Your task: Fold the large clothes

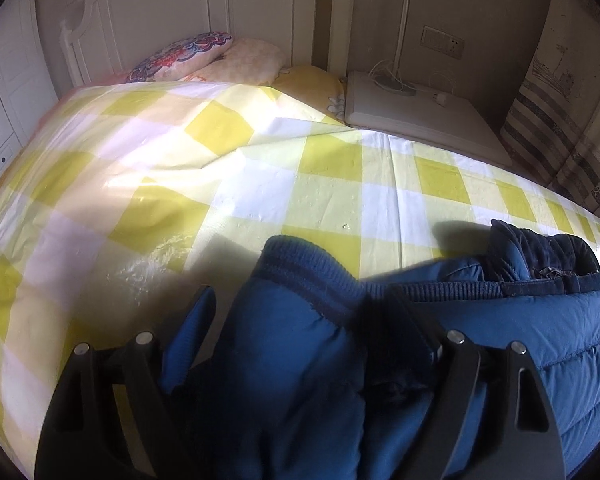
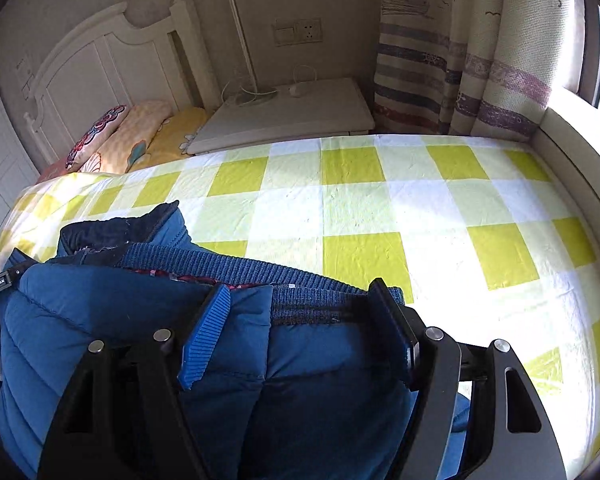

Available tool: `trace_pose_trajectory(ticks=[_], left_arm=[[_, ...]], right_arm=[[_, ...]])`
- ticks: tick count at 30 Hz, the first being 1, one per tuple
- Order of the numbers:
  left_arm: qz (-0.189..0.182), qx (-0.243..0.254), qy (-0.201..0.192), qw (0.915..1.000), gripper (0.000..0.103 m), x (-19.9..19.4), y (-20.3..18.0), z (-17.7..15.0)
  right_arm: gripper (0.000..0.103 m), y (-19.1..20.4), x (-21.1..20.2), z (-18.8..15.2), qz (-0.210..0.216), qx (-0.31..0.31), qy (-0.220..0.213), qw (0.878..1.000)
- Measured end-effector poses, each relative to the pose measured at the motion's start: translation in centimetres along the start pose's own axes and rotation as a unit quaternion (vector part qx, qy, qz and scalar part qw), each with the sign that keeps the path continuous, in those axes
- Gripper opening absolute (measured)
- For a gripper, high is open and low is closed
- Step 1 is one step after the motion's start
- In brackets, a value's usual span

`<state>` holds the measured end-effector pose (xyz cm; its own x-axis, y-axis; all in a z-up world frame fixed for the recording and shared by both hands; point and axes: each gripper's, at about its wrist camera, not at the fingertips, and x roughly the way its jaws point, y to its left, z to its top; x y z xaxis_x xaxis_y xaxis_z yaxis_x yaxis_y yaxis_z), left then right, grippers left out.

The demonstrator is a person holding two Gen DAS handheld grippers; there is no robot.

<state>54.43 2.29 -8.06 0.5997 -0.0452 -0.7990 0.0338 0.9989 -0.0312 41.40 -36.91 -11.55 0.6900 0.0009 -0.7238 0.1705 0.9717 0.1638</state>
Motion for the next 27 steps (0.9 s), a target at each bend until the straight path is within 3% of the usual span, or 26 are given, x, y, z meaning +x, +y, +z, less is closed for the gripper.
trace_pose_trajectory(ticks=[9, 16, 18, 21, 22, 24, 27], left_arm=[[-0.017, -0.016, 0.002, 0.9997, 0.086, 0.3, 0.5, 0.0], [-0.010, -0.014, -0.004, 0.9998, 0.086, 0.0, 0.3, 0.0], [0.011, -0.002, -0.005, 0.9999, 0.088, -0.2, -0.3, 0.1], [0.061, 0.018, -0.027, 0.9976, 0.087, -2.3, -1.4, 0.0], [0.062, 0.016, -0.048, 0.9968, 0.087, -4.0, -1.8, -0.2], [-0.010, -0.002, -0.076, 0.9970, 0.088, -7.5, -2.7, -0.8], [-0.029, 0.032, -0.088, 0.9952, 0.093, -10.0, -6.7, -2.3]], right_arm=[[0.067, -0.9, -0.1, -0.1, 0.022, 0.019, -0.003, 1.000], [0.068, -0.9, 0.1, 0.0, 0.020, 0.017, 0.007, 1.000], [0.068, -0.1, 0.3, 0.5, -0.001, -0.003, 0.023, 1.000], [0.072, 2.9, -1.8, 1.5, -0.088, -0.045, 0.023, 0.995], [0.073, 4.2, -3.4, 1.6, -0.074, -0.049, -0.001, 0.996], [0.077, 7.6, -6.2, 1.2, -0.022, -0.076, -0.037, 0.996], [0.080, 13.9, -7.0, -1.0, 0.006, -0.172, -0.024, 0.985]])
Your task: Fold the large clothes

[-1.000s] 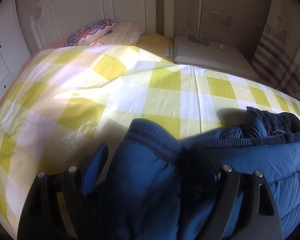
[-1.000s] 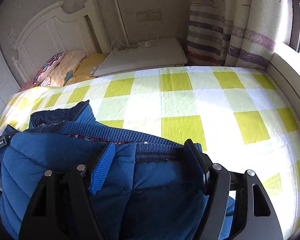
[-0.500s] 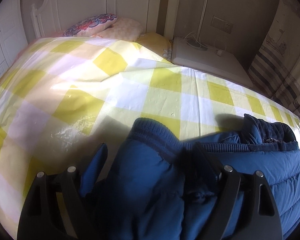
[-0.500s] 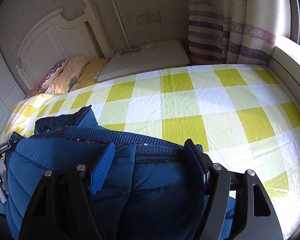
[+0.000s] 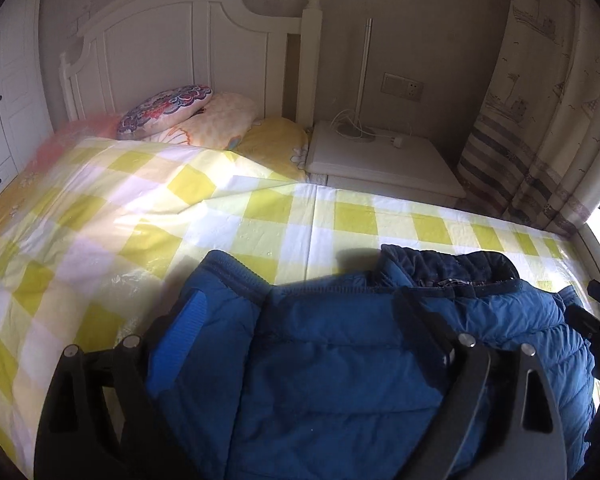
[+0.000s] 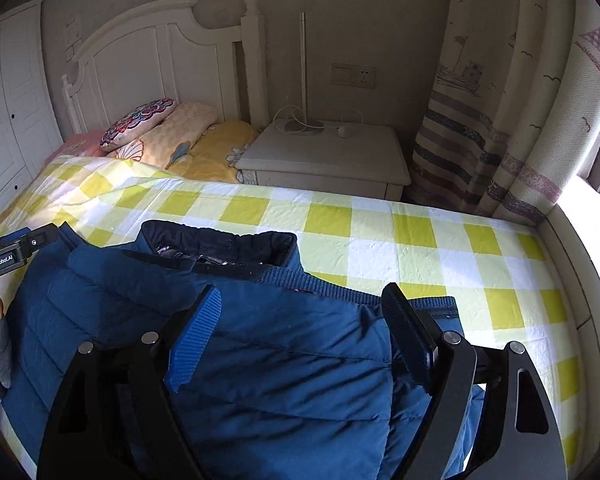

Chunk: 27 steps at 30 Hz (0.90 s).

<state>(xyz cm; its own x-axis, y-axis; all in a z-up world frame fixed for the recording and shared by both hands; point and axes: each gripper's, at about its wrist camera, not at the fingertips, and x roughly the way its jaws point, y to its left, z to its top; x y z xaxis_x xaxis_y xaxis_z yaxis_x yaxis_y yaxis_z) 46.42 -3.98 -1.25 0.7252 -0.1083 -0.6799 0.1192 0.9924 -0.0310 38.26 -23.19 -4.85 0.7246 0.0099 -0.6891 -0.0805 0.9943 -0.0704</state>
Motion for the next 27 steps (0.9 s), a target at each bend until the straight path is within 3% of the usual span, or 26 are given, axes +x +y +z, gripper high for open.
trace_pose_trajectory(ticks=[2, 5, 12, 17, 20, 21, 23, 24, 27], left_arm=[[-0.003, 0.039, 0.007, 0.9992, 0.095, 0.5, -3.0, -1.4], [0.025, 0.097, 0.060, 0.9931, 0.095, 4.4, -5.9, -4.7], [0.035, 0.097, 0.063, 0.9927, 0.099, 5.0, -5.3, -4.8], [0.078, 0.069, 0.027, 0.9942, 0.099, 1.6, 0.4, -4.2], [0.103, 0.032, 0.036, 0.9935, 0.098, 1.4, 5.5, -4.7], [0.098, 0.016, 0.042, 0.9941, 0.099, 1.7, 7.0, -5.1], [0.036, -0.031, 0.058, 0.9972, 0.099, 2.3, 9.4, -5.8], [0.025, -0.043, 0.058, 0.9970, 0.099, 2.4, 9.9, -5.9], [0.032, -0.043, 0.057, 0.9969, 0.099, 2.8, 9.6, -5.9]], right_arm=[[0.081, 3.1, 0.9, -0.9, 0.026, -0.037, 0.022, 0.999], [0.083, 5.0, 3.5, -3.2, 0.024, -0.058, 0.048, 0.997], [0.086, 3.7, 3.8, -3.1, 0.019, -0.039, 0.057, 0.997], [0.086, -1.4, 0.9, -4.4, -0.028, -0.012, 0.036, 0.999], [0.087, -6.5, 0.5, -6.3, -0.053, 0.037, 0.038, 0.997], [0.087, -8.3, 0.5, -7.2, -0.039, 0.070, 0.037, 0.996], [0.087, -11.2, 0.8, -8.6, 0.020, 0.139, 0.022, 0.990], [0.087, -11.7, 1.0, -9.0, 0.031, 0.153, 0.017, 0.988], [0.087, -11.7, 1.5, -8.9, 0.029, 0.158, 0.014, 0.987]])
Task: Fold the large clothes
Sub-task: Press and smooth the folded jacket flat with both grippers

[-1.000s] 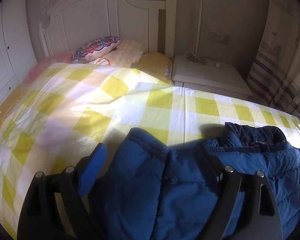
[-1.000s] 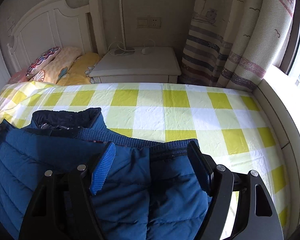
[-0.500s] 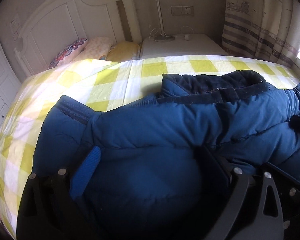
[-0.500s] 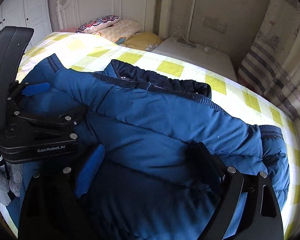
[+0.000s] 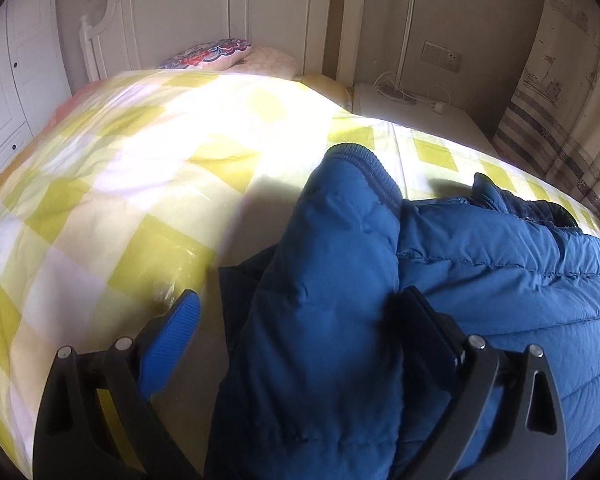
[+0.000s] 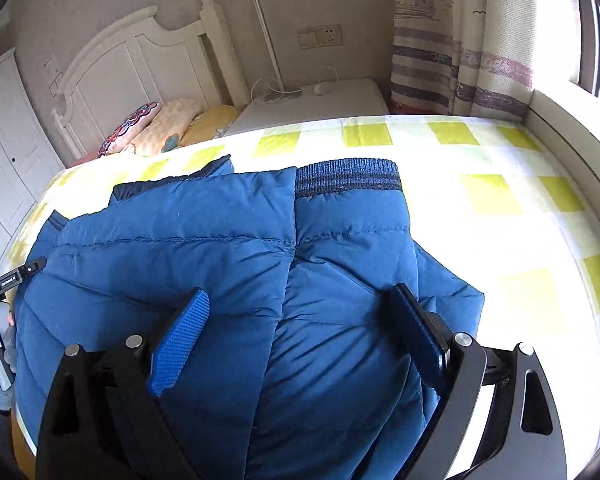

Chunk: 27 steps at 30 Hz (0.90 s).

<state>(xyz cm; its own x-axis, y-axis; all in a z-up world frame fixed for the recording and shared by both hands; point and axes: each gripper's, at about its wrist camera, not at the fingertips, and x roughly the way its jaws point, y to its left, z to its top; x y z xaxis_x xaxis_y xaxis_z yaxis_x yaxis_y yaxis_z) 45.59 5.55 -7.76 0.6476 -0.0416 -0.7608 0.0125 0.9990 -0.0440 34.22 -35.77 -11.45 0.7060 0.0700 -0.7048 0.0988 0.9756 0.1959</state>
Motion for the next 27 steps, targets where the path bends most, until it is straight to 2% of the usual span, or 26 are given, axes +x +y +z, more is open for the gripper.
trace_pose_trajectory(ticks=[7, 9, 10, 12, 13, 15, 16, 18, 20, 22, 23, 24, 25, 27], left_arm=[[-0.036, -0.055, 0.010, 0.9978, 0.099, 0.5, 2.0, 0.0], [-0.033, -0.055, 0.010, 0.9979, 0.099, 0.4, 2.0, 0.0], [-0.020, -0.050, 0.008, 0.9985, 0.099, 0.1, 1.7, 0.1], [0.028, -0.033, -0.014, 0.9990, 0.096, -1.6, 0.7, 0.2], [0.034, -0.025, -0.037, 0.9984, 0.095, -3.3, 0.0, 0.1], [-0.006, -0.011, -0.085, 0.9963, 0.096, -7.1, -2.1, -0.5], [-0.008, 0.007, -0.098, 0.9952, 0.096, -8.5, -3.7, -0.9], [-0.011, 0.044, -0.111, 0.9928, 0.097, -10.2, -7.3, -1.8], [-0.039, 0.079, -0.091, 0.9920, 0.098, -10.1, -10.8, -3.2], [-0.024, 0.126, -0.062, 0.9898, 0.098, -8.2, -14.3, -5.1], [-0.002, 0.153, -0.050, 0.9870, 0.099, -6.8, -15.6, -6.2], [0.011, 0.160, -0.058, 0.9854, 0.099, -6.1, -15.9, -7.0], [0.004, 0.151, -0.063, 0.9864, 0.101, -5.9, -15.6, -7.1], [-0.022, 0.129, -0.043, 0.9905, 0.101, -5.4, -14.7, -6.6]], right_arm=[[0.085, -0.7, -0.7, -0.2, 0.030, 0.029, -0.021, 0.999], [0.085, -0.4, -1.1, -0.1, 0.014, 0.027, -0.023, 0.999], [0.085, 0.1, -1.5, 0.0, -0.005, 0.021, -0.023, 1.000], [0.084, 1.6, -3.5, 0.0, -0.045, 0.008, -0.040, 0.998], [0.085, 2.7, -4.9, -0.1, -0.028, 0.000, -0.057, 0.998], [0.085, 5.9, -7.3, -0.6, 0.003, -0.039, -0.086, 0.995], [0.086, 7.9, -7.8, -1.0, 0.000, -0.069, -0.088, 0.994], [0.087, 11.9, -7.6, -2.1, 0.003, -0.128, -0.066, 0.990], [0.087, 15.5, -6.3, -3.9, 0.005, -0.187, -0.039, 0.982], [0.087, 18.0, -4.0, -6.0, -0.014, -0.234, -0.012, 0.972], [0.088, 18.3, -3.4, -6.8, -0.026, -0.244, -0.020, 0.969], [0.089, 18.0, -3.2, -7.0, -0.028, -0.241, -0.026, 0.970], [0.090, 17.3, -3.1, -6.9, -0.010, -0.224, -0.022, 0.974], [0.090, 16.2, -3.1, -6.4, 0.008, -0.203, -0.010, 0.979]])
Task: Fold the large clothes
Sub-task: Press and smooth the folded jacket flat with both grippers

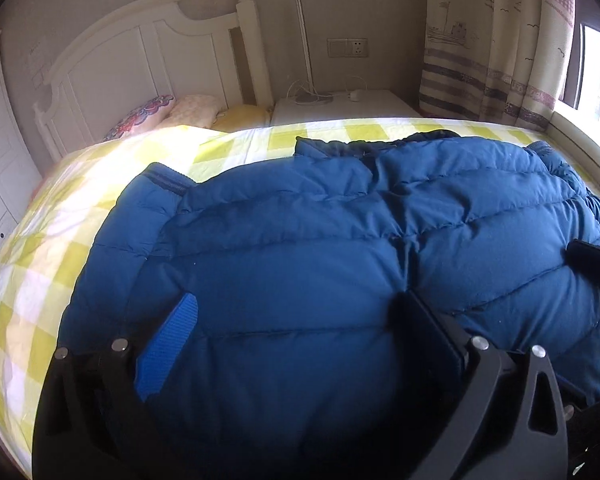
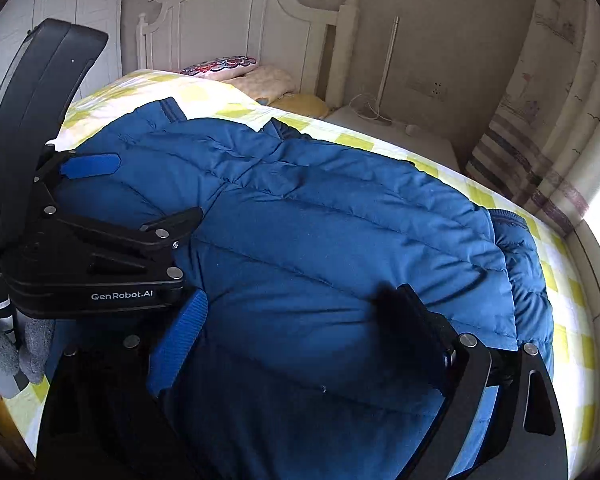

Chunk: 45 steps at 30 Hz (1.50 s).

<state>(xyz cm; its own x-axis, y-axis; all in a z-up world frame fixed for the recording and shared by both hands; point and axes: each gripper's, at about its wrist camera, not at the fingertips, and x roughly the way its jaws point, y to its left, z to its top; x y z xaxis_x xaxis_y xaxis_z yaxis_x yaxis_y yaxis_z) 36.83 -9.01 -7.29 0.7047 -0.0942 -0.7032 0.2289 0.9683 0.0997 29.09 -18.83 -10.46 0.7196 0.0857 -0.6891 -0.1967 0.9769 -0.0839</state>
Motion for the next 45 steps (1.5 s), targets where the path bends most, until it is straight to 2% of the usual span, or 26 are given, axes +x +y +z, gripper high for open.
trace_pose_trajectory(ticks=[2, 5, 8, 10, 11, 13, 15, 17, 20, 25, 28, 30, 31, 33, 36, 39, 41, 42, 45], left_arm=[[-0.003, -0.006, 0.008, 0.9999, 0.101, -0.1, 0.9, 0.2], [0.020, -0.025, -0.015, 0.9994, 0.101, -1.8, 4.2, 0.3], [0.064, -0.057, -0.026, 0.9960, 0.101, -2.4, 9.4, 0.2], [0.077, -0.082, 0.000, 0.9937, 0.101, -0.7, 13.0, -0.3], [0.067, -0.094, 0.021, 0.9931, 0.101, 0.6, 14.5, -0.9], [-0.005, -0.147, 0.031, 0.9886, 0.101, 1.7, 17.1, -1.9], [-0.006, -0.174, 0.036, 0.9841, 0.101, 1.8, 18.0, -2.1], [0.012, -0.161, 0.030, 0.9864, 0.101, 1.7, 17.3, -2.0], [0.033, -0.148, 0.017, 0.9883, 0.101, 1.2, 16.7, -2.1], [0.037, -0.156, 0.014, 0.9869, 0.101, 0.8, 17.1, -2.4], [0.053, -0.150, 0.015, 0.9871, 0.101, 0.5, 16.8, -2.3], [0.093, -0.149, 0.003, 0.9845, 0.100, -0.9, 16.3, -2.2], [0.093, -0.151, -0.011, 0.9842, 0.099, -2.1, 15.9, -2.3], [0.052, -0.152, -0.038, 0.9862, 0.099, -4.9, 14.2, -2.7], [0.026, -0.121, -0.068, 0.9900, 0.100, -8.4, 9.7, -3.6], [-0.004, -0.076, -0.054, 0.9956, 0.100, -8.6, 4.4, -5.3], [0.006, -0.056, -0.035, 0.9978, 0.101, -7.1, 1.8, -6.8], [0.028, -0.044, -0.039, 0.9979, 0.101, -6.6, 1.0, -7.4], [0.018, -0.055, -0.031, 0.9978, 0.101, -6.5, 1.8, -7.0]], right_arm=[[0.089, -0.6, -0.5, 0.1, -0.007, -0.004, 0.005, 1.000], [0.089, -3.3, -1.9, -0.3, -0.039, 0.013, -0.005, 0.999], [0.089, -8.6, -2.4, -1.5, -0.059, 0.066, -0.001, 0.996], [0.091, -12.2, -2.3, -3.1, -0.048, 0.122, 0.000, 0.991], [0.092, -13.8, -2.1, -4.0, -0.029, 0.152, -0.003, 0.988], [0.092, -15.7, -1.5, -5.6, 0.023, 0.203, -0.019, 0.979], [0.092, -15.7, -1.6, -5.7, 0.011, 0.205, -0.022, 0.979], [0.092, -15.2, -1.4, -5.4, -0.003, 0.194, -0.018, 0.981], [0.093, -15.6, -1.3, -5.6, 0.013, 0.206, -0.020, 0.978], [0.093, -15.8, -1.3, -5.6, 0.018, 0.211, -0.020, 0.977], [0.093, -15.5, -1.8, -5.5, -0.002, 0.211, -0.015, 0.977], [0.092, -14.6, -3.3, -5.5, -0.036, 0.228, -0.019, 0.973], [0.092, -13.7, -4.3, -5.5, -0.030, 0.228, -0.033, 0.973], [0.092, -10.9, -6.4, -5.3, -0.022, 0.200, -0.064, 0.978], [0.092, -4.9, -7.9, -4.9, -0.014, 0.118, -0.076, 0.990], [0.092, 0.3, -7.1, -5.5, -0.019, 0.042, -0.068, 0.997], [0.093, 2.5, -5.3, -6.6, -0.044, 0.006, -0.047, 0.998], [0.093, 2.9, -5.0, -6.8, -0.055, -0.004, -0.048, 0.997], [0.093, 1.9, -5.3, -6.5, -0.055, 0.006, -0.039, 0.998]])
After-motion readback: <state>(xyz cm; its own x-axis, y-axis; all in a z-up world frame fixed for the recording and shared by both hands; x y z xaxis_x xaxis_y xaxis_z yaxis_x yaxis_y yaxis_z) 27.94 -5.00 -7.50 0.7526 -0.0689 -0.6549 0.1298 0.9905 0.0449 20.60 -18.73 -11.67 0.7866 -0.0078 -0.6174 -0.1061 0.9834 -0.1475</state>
